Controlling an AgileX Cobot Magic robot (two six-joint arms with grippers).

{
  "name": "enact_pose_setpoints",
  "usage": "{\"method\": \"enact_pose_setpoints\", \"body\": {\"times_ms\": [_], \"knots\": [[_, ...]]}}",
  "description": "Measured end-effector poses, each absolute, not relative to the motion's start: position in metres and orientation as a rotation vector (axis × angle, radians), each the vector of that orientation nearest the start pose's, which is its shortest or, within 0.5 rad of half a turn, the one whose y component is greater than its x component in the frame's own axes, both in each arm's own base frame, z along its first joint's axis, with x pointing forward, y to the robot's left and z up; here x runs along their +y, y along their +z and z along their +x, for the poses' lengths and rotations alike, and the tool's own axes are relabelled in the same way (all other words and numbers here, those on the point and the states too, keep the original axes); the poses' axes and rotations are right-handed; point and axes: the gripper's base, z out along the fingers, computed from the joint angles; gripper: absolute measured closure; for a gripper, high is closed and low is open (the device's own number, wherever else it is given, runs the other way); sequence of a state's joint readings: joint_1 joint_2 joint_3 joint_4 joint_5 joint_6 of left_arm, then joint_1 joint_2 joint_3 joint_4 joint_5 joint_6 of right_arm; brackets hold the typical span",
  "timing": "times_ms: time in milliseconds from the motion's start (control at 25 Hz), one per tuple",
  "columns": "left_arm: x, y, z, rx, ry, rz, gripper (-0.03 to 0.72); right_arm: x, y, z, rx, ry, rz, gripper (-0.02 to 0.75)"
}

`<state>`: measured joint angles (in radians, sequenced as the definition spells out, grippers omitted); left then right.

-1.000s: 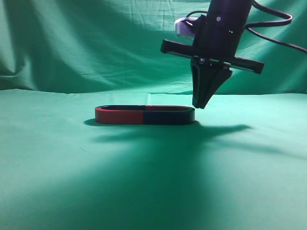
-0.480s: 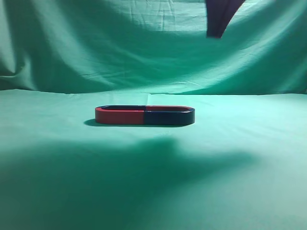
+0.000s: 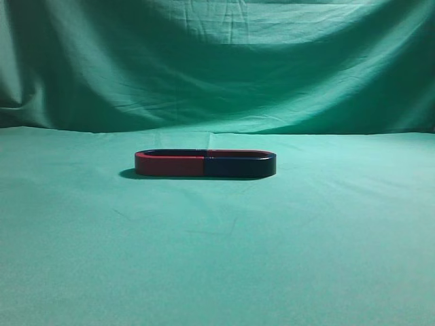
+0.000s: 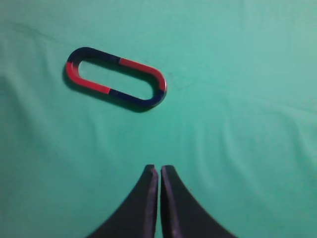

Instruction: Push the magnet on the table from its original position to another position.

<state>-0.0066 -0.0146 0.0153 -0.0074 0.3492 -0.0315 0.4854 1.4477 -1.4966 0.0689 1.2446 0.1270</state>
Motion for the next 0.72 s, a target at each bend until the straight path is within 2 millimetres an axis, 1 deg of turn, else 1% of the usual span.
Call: {"method": "enact_pose_setpoints", "body": {"times_ms": [80,200,240,520,640,720], "knots": [[-0.001,0.177,0.053,1.833,-0.034,-0.027,0.316,0.13,0.386,0.231,2.651,0.29,-0.48,0.738],[-0.001,0.177,0.053,1.833,-0.034,-0.027,0.316,0.11,0.389,0.192,2.605,0.305,-0.473,0.738],[-0.001,0.177,0.053,1.833,-0.034,-0.027,0.316,0.104,0.386,0.182,2.593,0.31,-0.47,0.738],[-0.001,0.177,0.053,1.833,-0.034,-0.027,0.316,0.059,0.385,0.097,2.418,0.345,-0.493,0.738],[-0.001,0.177,0.053,1.833,-0.034,-0.027,0.316,0.039,0.392,0.06,2.326,0.366,-0.49,0.738],[-0.001,0.177,0.053,1.833,-0.034,-0.027,0.316,0.029,0.396,0.042,2.262,0.378,-0.485,0.738]]}}
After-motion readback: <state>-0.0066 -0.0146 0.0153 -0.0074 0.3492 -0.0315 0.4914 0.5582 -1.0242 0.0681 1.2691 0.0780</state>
